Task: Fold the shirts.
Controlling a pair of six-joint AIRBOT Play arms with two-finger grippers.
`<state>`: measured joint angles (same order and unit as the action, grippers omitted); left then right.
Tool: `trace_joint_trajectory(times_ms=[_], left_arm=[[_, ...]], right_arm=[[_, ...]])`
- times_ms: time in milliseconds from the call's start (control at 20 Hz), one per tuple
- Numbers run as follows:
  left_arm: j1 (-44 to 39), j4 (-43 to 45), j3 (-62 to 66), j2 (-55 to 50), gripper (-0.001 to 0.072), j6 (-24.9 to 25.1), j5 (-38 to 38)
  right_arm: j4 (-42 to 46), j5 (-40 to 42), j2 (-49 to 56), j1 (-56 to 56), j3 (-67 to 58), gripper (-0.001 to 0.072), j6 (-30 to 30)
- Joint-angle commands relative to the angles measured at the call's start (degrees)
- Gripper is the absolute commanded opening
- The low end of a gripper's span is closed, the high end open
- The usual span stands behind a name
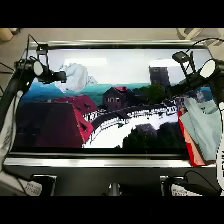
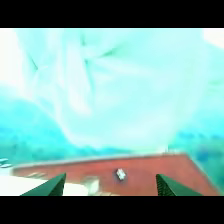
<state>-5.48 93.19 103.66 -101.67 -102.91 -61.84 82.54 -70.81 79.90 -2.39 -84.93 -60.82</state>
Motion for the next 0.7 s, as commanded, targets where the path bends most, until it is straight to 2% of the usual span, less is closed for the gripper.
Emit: trace_joint_trajectory(times_ms=[0,100,200,250,300,350,450,600,650], left_arm=[[4.59,-8.46,16.17,-15.98,0.0682,-0.44,-9.94],[5.46,-14.62,14.64,-19.26,0.0674,-0.46,-6.34],[5.53,-17.18,13.0,-20.7,0.0657,-0.96,-3.61],[5.51,-17.16,12.98,-21.16,0.0604,-1.84,-3.06],[5.55,-17.2,13.0,-21.24,0.0279,-2.16,-2.56],[5.6,-17.2,13.05,-20.85,0.0036,-2.08,-2.6],[5.49,-18.16,13.11,-18.1,0.0024,-0.61,-2.01],[3.52,-22.58,13.11,-6.69,0.0024,14.14,1.25],[1.97,-22.53,13.09,-1.62,0.0024,17.7,1.75]], right_arm=[[0.15,2.27,0.04,0.04,-0.07,0.067,2.36],[0.13,2.99,0.04,0.04,-0.07,0.067,2.4],[0.15,3.96,0.04,0.04,-0.07,0.067,2.43],[0.2,5.25,0.04,0.04,-0.07,0.067,2.75],[0.2,6.25,0.02,0.04,-0.07,0.067,3.48],[0.17,6.62,0.02,0.04,-0.24,0.067,3.54],[0.55,6.43,-0.28,0.04,-1.25,0.0669,3.72],[2.82,7.04,-3.48,0.04,-4.2,0.0669,5.44],[3.98,7.43,-5.29,0.04,-5.77,0.0669,5.51]])
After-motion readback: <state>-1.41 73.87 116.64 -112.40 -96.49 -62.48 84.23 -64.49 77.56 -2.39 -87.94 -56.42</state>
